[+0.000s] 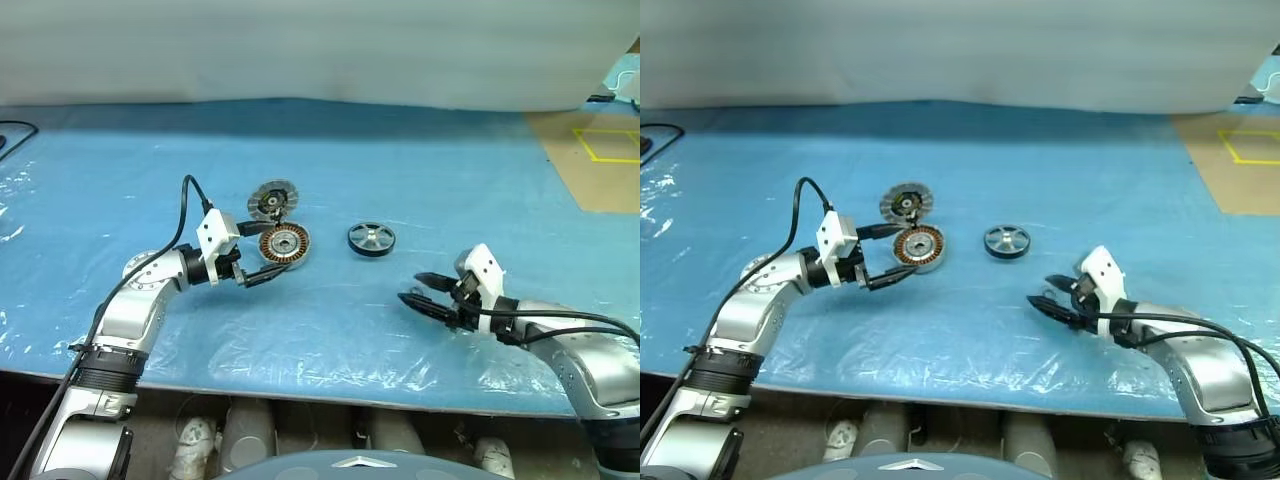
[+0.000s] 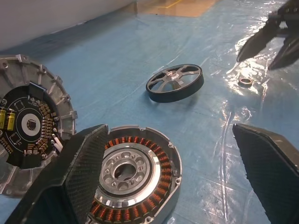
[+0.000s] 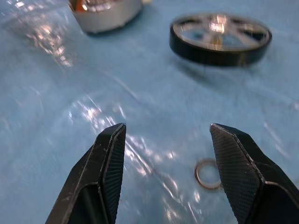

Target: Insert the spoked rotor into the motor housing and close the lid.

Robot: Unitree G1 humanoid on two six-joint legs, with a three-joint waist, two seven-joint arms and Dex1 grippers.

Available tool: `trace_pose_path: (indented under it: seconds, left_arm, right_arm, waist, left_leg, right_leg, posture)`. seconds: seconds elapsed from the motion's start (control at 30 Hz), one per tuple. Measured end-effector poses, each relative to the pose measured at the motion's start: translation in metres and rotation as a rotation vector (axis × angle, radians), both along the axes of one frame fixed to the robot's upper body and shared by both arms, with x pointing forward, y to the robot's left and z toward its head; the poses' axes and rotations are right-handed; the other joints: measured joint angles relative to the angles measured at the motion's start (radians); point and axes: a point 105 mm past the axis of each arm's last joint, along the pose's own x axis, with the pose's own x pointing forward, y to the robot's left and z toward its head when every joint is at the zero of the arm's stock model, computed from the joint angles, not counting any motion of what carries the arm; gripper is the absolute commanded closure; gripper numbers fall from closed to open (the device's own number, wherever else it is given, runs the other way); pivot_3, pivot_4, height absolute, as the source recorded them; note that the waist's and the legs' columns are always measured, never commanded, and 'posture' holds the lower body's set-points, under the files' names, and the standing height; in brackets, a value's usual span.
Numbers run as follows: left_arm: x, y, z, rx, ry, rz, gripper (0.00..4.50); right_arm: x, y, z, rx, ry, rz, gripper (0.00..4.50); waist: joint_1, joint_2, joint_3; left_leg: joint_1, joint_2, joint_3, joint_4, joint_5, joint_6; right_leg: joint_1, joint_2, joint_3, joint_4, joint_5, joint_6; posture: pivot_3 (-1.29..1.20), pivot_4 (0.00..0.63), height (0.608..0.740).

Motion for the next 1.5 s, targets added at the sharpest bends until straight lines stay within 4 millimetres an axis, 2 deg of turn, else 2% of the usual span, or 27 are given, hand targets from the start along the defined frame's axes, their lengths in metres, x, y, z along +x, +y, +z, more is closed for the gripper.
trace_pose_path:
  seconds: [0.07, 0.13, 0.23, 0.4, 0.47, 0.57, 0.67, 0.9, 1.13, 1.3, 1.5]
  left_arm:
    - [-0.004, 0.004, -0.003, -0.006, 0.001, -0.004, 0.0]
    - [-0.007, 0.009, -0.005, -0.008, 0.005, -0.001, 0.0]
    - [-0.008, 0.017, -0.005, 0.0, -0.008, 0.013, 0.0]
    - [-0.008, 0.029, -0.008, -0.007, -0.02, 0.087, 0.0]
    - [-0.008, 0.031, -0.01, -0.009, -0.016, 0.107, 0.0]
    - [-0.009, 0.038, -0.014, -0.003, -0.017, 0.147, 0.0]
    - [-0.006, 0.052, -0.013, -0.001, -0.041, 0.205, 0.0]
    - [-0.019, 0.061, -0.018, 0.036, -0.031, 0.196, 0.0]
    - [-0.021, 0.056, -0.003, 0.046, -0.079, 0.17, 0.0]
    - [-0.022, 0.055, -0.003, 0.04, -0.083, 0.191, 0.0]
    - [-0.024, 0.057, -0.008, 0.038, -0.067, 0.205, 0.0]
  right_arm:
    - [0.011, 0.014, 0.029, 0.004, -0.101, 0.059, 1.54]
    - [0.021, 0.03, 0.048, -0.006, -0.173, 0.121, 1.54]
    - [0.039, 0.058, 0.057, 0.015, -0.188, 0.199, 1.54]
    - [0.068, 0.106, 0.04, -0.125, -0.21, 0.385, 1.54]
    - [0.072, 0.124, 0.032, -0.193, -0.241, 0.479, 1.54]
    - [0.077, 0.139, 0.019, -0.336, -0.283, 0.615, 1.54]
    - [0.079, 0.153, 0.015, -0.418, -0.324, 0.728, 1.54]
    - [0.081, 0.171, 0.015, -0.552, -0.412, 0.918, 1.54]
    - [0.089, 0.189, 0.0, -0.631, -0.425, 0.968, 1.54]
    - [0.098, 0.186, -0.01, -0.69, -0.429, 0.942, 1.54]
    - [0.102, 0.182, -0.007, -0.716, -0.423, 0.941, 1.54]
  waist:
    - [0.0, 0.0, 0.0]
    - [0.003, 0.0, 0.0]
    - [0.003, 0.0, 0.0]
    - [0.0, 0.0, 0.0]
    - [0.0, 0.0, 0.0]
    - [0.003, 0.0, 0.0]
    - [0.002, -0.001, 0.001]
    - [0.0, -0.002, 0.001]
    - [-0.002, -0.002, 0.001]
    - [-0.003, -0.002, 0.001]
    - [0.0, -0.002, 0.001]
  left_leg:
    - [0.0, 0.0, 0.0, 0.0, 0.0, 0.0]
    - [0.0, 0.001, 0.0, 0.0, 0.0, 0.0]
    - [0.0, 0.0, 0.0, 0.0, 0.0, 0.0]
    - [-0.003, 0.0, 0.001, 0.001, 0.0, 0.0]
    - [-0.005, 0.001, 0.001, 0.001, 0.0, 0.0]
    - [-0.008, 0.001, 0.001, 0.004, 0.0, 0.0]
    - [-0.009, 0.002, 0.001, 0.009, 0.0, 0.0]
    - [-0.007, 0.004, 0.001, 0.011, 0.0, 0.0]
    - [-0.008, 0.004, 0.001, 0.011, 0.0, 0.0]
    - [-0.008, 0.005, 0.001, 0.011, 0.0, 0.0]
    - [-0.007, 0.005, 0.001, 0.012, 0.0, 0.0]
  right_leg:
    - [0.0, 0.0, 0.0, 0.0, 0.001, -0.002]
    - [0.0, 0.0, -0.001, 0.001, 0.002, -0.004]
    - [0.0, 0.0, -0.001, 0.001, 0.003, -0.004]
    - [-0.002, 0.0, -0.001, 0.002, 0.003, -0.006]
    - [-0.006, 0.0, -0.001, 0.004, 0.003, -0.007]
    - [-0.009, 0.0, -0.002, 0.009, 0.001, -0.009]
    - [-0.012, 0.0, -0.001, 0.016, 0.0, -0.011]
    - [-0.012, 0.0, -0.001, 0.02, 0.0, -0.011]
    - [-0.012, 0.001, -0.001, 0.02, 0.0, -0.011]
    - [-0.012, 0.001, -0.001, 0.02, 0.0, -0.012]
    - [-0.012, 0.001, -0.001, 0.022, 0.0, -0.012]
  posture:
    - [0.0, 0.15, 0.74]
    - [0.0, 0.15, 0.74]
    - [0.0, 0.15, 0.74]
    - [0.0, 0.15, 0.74]
    - [0.0, 0.15, 0.74]
    - [0.0, 0.15, 0.74]
    - [0.0, 0.15, 0.74]
    - [0.0, 0.15, 0.74]
    - [0.0, 0.15, 0.74]
    - [0.0, 0.15, 0.74]
    - [0.0, 0.15, 0.74]
